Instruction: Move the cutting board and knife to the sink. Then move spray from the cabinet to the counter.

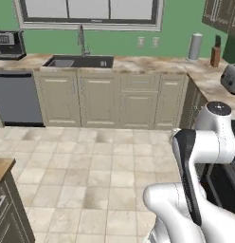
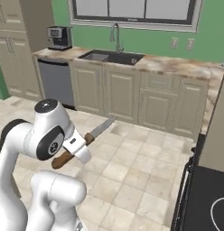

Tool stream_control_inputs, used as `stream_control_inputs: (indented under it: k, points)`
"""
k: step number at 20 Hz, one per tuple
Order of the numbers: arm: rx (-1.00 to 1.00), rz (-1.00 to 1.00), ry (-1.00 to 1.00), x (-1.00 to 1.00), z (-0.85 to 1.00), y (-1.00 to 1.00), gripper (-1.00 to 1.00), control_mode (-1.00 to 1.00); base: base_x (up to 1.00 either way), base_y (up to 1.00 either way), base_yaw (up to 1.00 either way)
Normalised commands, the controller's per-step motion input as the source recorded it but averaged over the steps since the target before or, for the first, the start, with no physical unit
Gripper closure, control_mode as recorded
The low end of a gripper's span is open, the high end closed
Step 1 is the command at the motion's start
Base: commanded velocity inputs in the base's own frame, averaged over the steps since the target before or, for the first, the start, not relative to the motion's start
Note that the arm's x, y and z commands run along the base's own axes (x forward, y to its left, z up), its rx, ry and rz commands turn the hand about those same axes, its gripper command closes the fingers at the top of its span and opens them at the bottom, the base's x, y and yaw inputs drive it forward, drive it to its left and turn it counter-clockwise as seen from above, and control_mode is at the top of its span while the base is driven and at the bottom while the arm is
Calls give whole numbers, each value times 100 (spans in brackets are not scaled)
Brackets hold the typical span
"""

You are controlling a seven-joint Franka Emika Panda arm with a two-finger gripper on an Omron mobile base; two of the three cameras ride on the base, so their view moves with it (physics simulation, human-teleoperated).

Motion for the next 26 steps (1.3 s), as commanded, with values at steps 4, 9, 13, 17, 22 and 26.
stream_control_inputs:
  k: [4,9,13,17,22,26]
  points:
    - [0,0,0,0,0,0,100,100,77,7,34]
    - [0,0,0,0,0,0,100,100,84,4,24]
    - [0,0,0,0,0,0,100,100,86,0,17]
    - [0,0,0,0,0,0,100,100,86,0,17]
    - [0,0,0,0,0,0,100,100,85,0,19]
    - [0,0,0,0,0,0,100,100,85,0,19]
